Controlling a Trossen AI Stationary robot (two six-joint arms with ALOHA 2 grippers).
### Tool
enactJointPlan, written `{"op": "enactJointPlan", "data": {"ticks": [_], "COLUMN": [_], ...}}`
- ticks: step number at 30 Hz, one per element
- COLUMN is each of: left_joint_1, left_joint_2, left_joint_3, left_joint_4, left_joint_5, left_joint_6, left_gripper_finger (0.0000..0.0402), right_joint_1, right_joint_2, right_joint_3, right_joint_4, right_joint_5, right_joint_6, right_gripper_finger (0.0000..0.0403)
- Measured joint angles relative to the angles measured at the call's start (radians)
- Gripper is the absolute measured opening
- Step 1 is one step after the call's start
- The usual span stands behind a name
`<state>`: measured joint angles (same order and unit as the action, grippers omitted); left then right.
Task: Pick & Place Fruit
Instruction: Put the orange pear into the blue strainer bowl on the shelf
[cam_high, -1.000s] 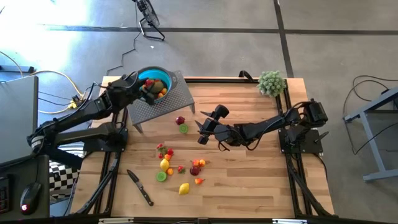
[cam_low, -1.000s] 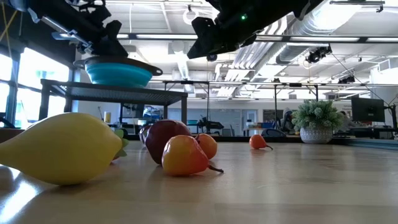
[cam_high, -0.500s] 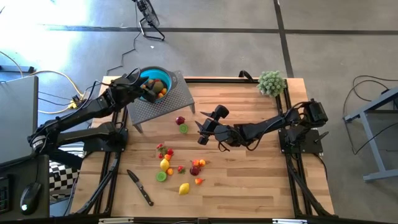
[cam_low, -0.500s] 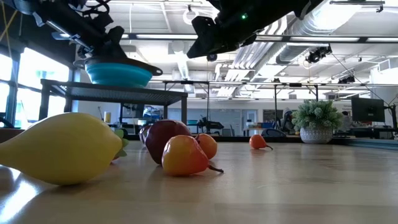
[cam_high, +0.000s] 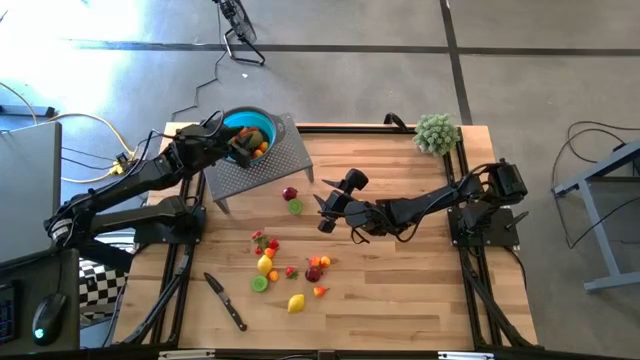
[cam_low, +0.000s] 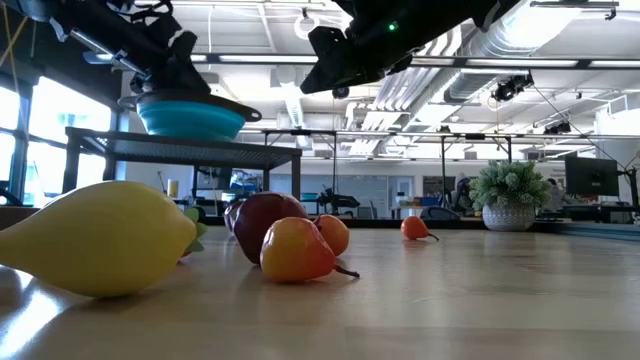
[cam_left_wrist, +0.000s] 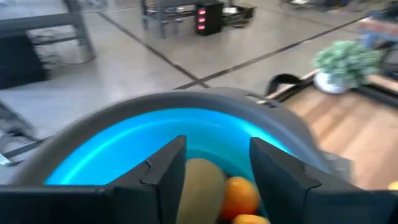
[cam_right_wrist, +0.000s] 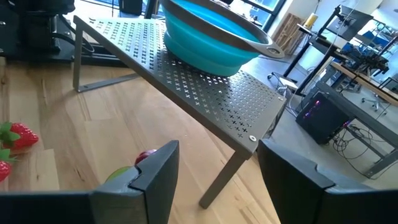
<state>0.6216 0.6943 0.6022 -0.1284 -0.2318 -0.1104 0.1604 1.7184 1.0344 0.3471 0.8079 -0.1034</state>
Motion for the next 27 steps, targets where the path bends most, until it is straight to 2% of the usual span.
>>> {"op": "enactJointPlan", "data": {"ticks": [6,11,16,21,27], "left_joint_1": [0.000,0.000,0.000,0.000,0.000], "left_joint_2": [-0.046,-0.098,-0.147,-0.175,-0.170], "left_joint_3": [0.000,0.000,0.000,0.001,0.001], "left_joint_4": [-0.001,-0.001,-0.002,-0.041,-0.134], "left_joint_5": [0.169,0.303,0.432,0.488,0.580], "left_joint_6": [-0.006,-0.033,-0.078,-0.079,-0.079], "left_gripper_finger": [0.0120,0.0097,0.0089,0.0087,0.0087], "right_joint_1": [0.000,0.000,0.000,0.005,0.011], "right_joint_2": [0.000,0.000,0.000,0.000,0.000], "right_joint_3": [0.000,0.000,0.000,0.000,0.000], "right_joint_4": [0.000,0.000,0.000,0.000,0.000], "right_joint_5": [0.000,0.000,0.020,0.089,0.081], "right_joint_6": [-0.005,-0.005,-0.006,-0.008,-0.008], "right_gripper_finger": [0.0210,0.0210,0.0210,0.0210,0.0210]}}
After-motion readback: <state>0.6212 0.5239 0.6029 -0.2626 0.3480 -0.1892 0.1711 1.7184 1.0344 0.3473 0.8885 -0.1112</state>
